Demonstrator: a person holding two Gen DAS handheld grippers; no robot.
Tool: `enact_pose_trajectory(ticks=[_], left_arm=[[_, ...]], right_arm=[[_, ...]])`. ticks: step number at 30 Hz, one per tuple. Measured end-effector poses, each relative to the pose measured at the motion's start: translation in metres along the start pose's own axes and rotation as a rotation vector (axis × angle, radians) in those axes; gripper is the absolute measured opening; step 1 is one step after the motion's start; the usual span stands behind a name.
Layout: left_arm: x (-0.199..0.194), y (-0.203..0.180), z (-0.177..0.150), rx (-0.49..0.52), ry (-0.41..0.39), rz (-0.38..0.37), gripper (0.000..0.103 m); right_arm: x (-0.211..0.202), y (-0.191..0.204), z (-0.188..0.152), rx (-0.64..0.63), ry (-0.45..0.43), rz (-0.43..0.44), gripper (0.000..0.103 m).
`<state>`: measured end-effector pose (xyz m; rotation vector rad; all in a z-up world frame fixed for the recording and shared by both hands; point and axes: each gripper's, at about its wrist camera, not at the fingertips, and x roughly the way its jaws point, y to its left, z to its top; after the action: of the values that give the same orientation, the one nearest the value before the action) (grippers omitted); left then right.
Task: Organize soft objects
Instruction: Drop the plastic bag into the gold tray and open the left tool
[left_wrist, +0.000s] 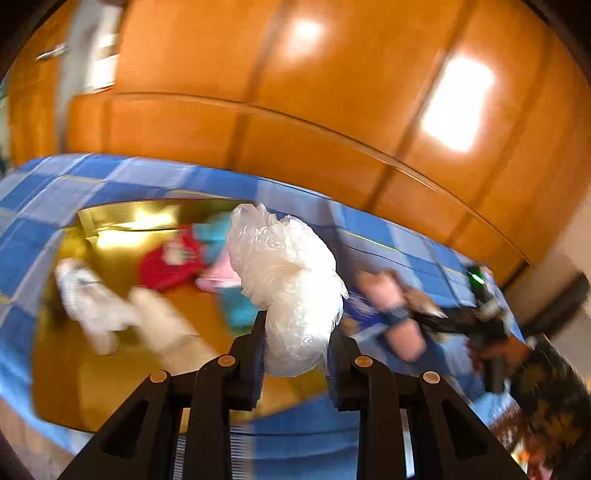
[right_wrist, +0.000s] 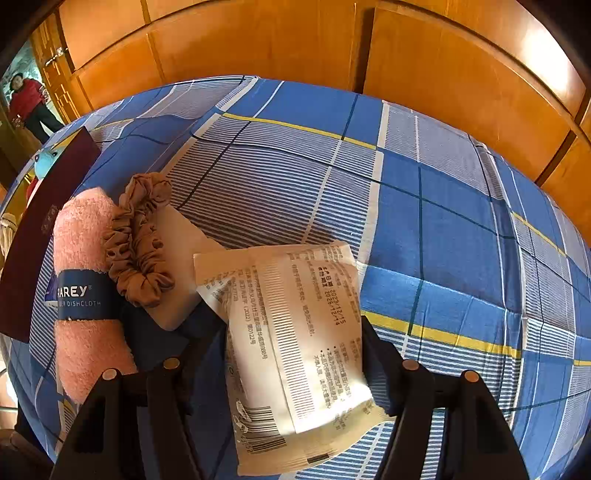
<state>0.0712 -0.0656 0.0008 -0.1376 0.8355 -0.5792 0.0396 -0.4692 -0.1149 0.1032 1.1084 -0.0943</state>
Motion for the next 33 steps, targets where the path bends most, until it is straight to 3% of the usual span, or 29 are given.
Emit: enact_pose_trajectory(ticks=[5, 8, 10, 14, 15, 16, 17, 18, 28, 33], left_arm=[[0.008, 0.057, 0.028, -0.104, -0.008, 0.11, 0.027], [0.028, 0.081, 0.044, -0.115, 0.017, 0.162, 0.027], [0.044, 0.091, 0.053, -0.111, 0.051, 0.179, 0.027], [0.076, 0.119, 0.061, -0.158, 0.122, 0.29, 0.033], [0.079, 0.123, 0.059, -0.164, 0.129, 0.323, 0.04], [0.085, 0.125, 0.059, -0.162, 0.139, 0.358, 0.058], [0.088, 0.128, 0.058, -0.16, 0.144, 0.369, 0.067], [0.09, 0.129, 0.057, -0.168, 0.147, 0.385, 0.073], [0.061, 0.087, 0.049, -0.096, 0.044, 0.505, 0.073], [0.037, 0.057, 0.041, -0.067, -0.006, 0.513, 0.077]], right_arm=[[-0.001, 0.001, 0.0, -0.007, -0.001, -0.005, 0.067], [-0.001, 0.002, 0.001, -0.012, -0.003, -0.01, 0.067], [-0.002, 0.003, 0.002, -0.014, -0.003, -0.015, 0.067], [-0.003, 0.007, 0.003, -0.028, -0.005, -0.027, 0.067], [-0.003, 0.007, 0.003, -0.028, -0.004, -0.028, 0.067], [-0.003, 0.007, 0.003, -0.028, -0.003, -0.027, 0.067], [-0.003, 0.007, 0.003, -0.028, -0.004, -0.026, 0.067], [-0.003, 0.008, 0.003, -0.029, -0.002, -0.025, 0.067], [0.001, 0.014, 0.009, -0.054, 0.013, -0.047, 0.067], [0.001, 0.028, 0.012, -0.112, 0.004, -0.098, 0.065]])
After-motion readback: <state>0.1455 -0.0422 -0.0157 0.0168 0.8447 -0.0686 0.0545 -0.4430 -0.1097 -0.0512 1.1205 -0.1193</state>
